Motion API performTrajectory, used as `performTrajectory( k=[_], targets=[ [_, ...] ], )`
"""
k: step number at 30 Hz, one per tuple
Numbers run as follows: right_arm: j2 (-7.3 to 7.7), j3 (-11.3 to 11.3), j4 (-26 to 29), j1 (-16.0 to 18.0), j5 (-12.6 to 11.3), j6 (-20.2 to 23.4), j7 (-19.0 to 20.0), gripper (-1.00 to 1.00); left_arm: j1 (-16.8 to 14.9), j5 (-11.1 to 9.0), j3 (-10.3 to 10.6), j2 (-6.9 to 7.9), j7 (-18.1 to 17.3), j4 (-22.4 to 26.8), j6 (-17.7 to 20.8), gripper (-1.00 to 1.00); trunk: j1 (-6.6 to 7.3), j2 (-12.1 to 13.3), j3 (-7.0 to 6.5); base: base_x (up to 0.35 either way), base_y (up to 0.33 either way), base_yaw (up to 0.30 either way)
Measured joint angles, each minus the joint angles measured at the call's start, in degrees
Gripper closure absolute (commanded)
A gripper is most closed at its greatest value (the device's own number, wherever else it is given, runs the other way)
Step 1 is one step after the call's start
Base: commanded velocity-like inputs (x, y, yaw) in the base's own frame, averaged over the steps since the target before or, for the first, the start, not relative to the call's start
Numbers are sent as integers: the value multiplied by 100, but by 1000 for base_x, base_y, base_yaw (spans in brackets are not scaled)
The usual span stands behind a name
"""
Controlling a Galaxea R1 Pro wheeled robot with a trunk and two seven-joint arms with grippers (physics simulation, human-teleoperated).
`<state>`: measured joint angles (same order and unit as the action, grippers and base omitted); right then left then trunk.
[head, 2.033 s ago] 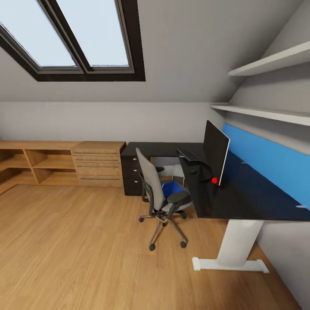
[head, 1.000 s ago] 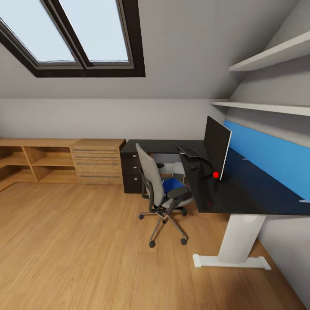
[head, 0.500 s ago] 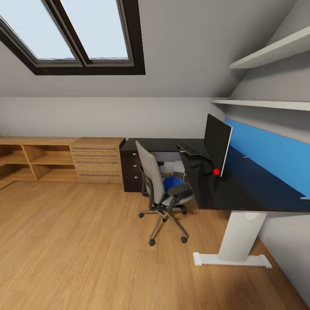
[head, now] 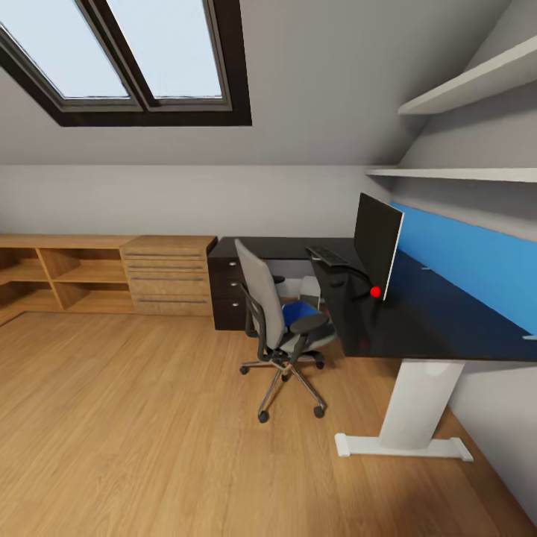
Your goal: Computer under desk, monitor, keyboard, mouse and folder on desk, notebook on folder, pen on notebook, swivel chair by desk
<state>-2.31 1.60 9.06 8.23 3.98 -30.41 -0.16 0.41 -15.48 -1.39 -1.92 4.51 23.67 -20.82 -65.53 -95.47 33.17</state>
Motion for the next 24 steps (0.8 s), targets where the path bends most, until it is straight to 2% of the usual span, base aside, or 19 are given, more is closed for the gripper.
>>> performTrajectory(
  k=[1, 2, 4, 5, 6, 7, 8, 9, 10, 11, 12, 15, 17, 20, 24],
  targets=[
    [-17, 2, 40, 2, -1, 0, -2, -100, 0, 8, 1, -35, 7, 168, 188, -100, -22, -40, 18, 0, 0, 0],
    [-41, 10, 180, 5, -4, 16, -5, -100, 0, 22, 6, -87, 20, 517, 600, -100, -44, -80, 35, 0, 0, 0],
    [-56, 18, 405, 13, -19, 45, -9, -100, 0, 35, 1, -124, 33, 918, 1065, -100, -88, -160, 72, 0, 0, 0],
    [-69, 22, 671, 39, -47, 82, -12, -100, -1, 50, -2, -149, 42, 1345, 1527, -100, -110, -201, 89, 0, 0, 0],
    [-75, 25, 818, 68, -65, 109, -14, -100, 0, 54, -4, -158, 46, 1595, 1764, -100, -132, -241, 107, 0, 0, 0],
    [-88, 26, 1073, 155, -93, 194, -34, -100, -2, 63, -2, -175, 53, 2062, 2169, -100, -154, -281, 124, 0, 0, 0],
    [-101, 28, 1294, 293, -114, 330, -88, -100, -6, 66, 0, -190, 79, 2555, 2532, -100, -176, -321, 141, 0, 0, 0],
    [-106, 30, 1383, 392, -122, 417, -131, -100, -12, 70, -3, -196, 116, 2824, 2718, -100, -198, -361, 161, 0, 0, 0],
    [-113, 30, 1508, 607, -132, 617, -243, -100, -59, 76, -2, -204, 250, 3284, 3045, -100, -220, -400, 176, 0, 0, 0],
    [-116, 30, 1553, 753, -136, 730, -308, -100, -110, 76, -1, -207, 356, 3536, 3204, -100, -242, -440, 195, 0, 0, 0],
    [-117, 31, 1611, 1045, -142, 958, -435, -100, -258, 74, 1, -210, 604, 3903, 3497, -100, -264, -481, 213, 0, 0, 0],
    [-112, 34, 1632, 1593, -144, 1327, -613, -100, -622, 64, 0, -206, 1007, 4272, 3937, -100, -330, -601, 266, 0, 0, 0],
    [-100, 40, 1509, 2293, -145, 1817, -780, -100, -1191, 51, -9, -199, 1388, 4476, 4398, -100, -374, -681, 302, 0, 0, 0],
    [-95, 43, 1273, 2813, -152, 2176, -854, -100, -1600, 39, -22, -181, 1554, 4485, 4658, -100, -440, -801, 356, 0, 0, 0],
    [-113, 63, 1016, 3235, -223, 2394, -895, -100, -1830, 47, -16, -196, 1639, 4438, 4756, -100, -528, -962, 429, 0, 0, 0]
  ],
)
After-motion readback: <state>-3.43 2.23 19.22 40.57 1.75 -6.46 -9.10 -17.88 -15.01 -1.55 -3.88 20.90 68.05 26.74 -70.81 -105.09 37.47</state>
